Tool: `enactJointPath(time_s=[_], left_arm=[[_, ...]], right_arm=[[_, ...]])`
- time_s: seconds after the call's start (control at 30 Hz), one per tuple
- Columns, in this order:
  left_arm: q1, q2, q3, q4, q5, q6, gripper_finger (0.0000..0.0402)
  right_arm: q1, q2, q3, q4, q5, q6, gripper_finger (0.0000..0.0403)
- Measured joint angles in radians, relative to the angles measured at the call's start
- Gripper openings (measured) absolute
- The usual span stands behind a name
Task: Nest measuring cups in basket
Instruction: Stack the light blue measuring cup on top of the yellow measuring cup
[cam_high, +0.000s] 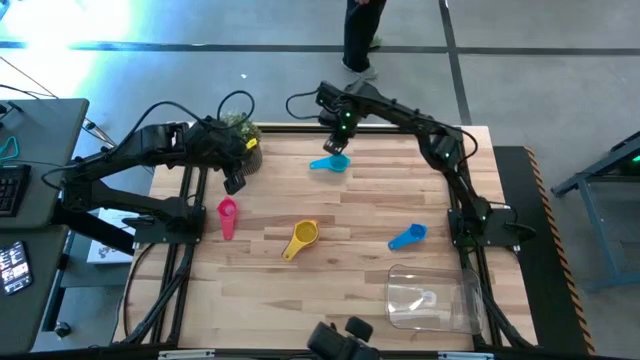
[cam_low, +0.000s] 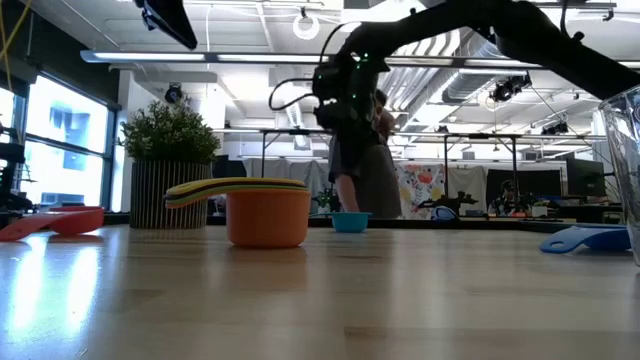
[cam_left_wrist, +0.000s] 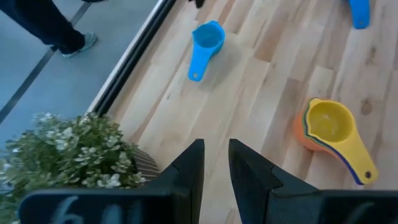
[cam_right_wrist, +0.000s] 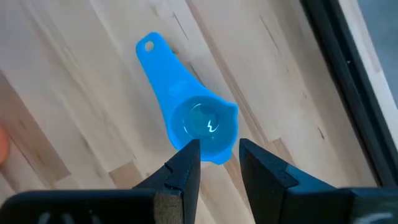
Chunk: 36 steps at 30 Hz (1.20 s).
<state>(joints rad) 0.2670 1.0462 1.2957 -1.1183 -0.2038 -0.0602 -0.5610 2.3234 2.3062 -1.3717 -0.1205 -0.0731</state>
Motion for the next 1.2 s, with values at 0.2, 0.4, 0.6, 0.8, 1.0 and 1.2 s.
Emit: enactJointPath(time_s=[0.2,0.4,0.6,0.8,1.0,1.2], left_arm=[[0.049,0.0,0.0,0.0,-0.002,0.019,0.0062],[0.093,0.0,0.0,0.0,-0.002,0.039,0.0062],[0.12,0.0,0.0,-0.004,-0.002,0.039,0.0062],[0.128,0.0,0.0,-0.005,-0.001,0.054,0.0062],[0.128,0.0,0.0,-0.005,0.001,0.054,0.0062],[0.128,0.0,0.0,-0.005,0.003,0.046,0.0062]], right_arm=[[0.006,0.038,0.0,-0.012,0.007,-0.016,0.0103],[0.019,0.04,0.0,-0.003,0.054,-0.014,0.0107],[0.025,0.04,0.0,-0.005,0.083,-0.029,0.0128],[0.024,0.074,0.0,0.005,0.101,-0.067,0.0136],[0.024,0.114,0.0,0.003,0.14,-0.077,0.0136],[0.024,0.144,0.0,0.002,0.15,-0.085,0.0137]])
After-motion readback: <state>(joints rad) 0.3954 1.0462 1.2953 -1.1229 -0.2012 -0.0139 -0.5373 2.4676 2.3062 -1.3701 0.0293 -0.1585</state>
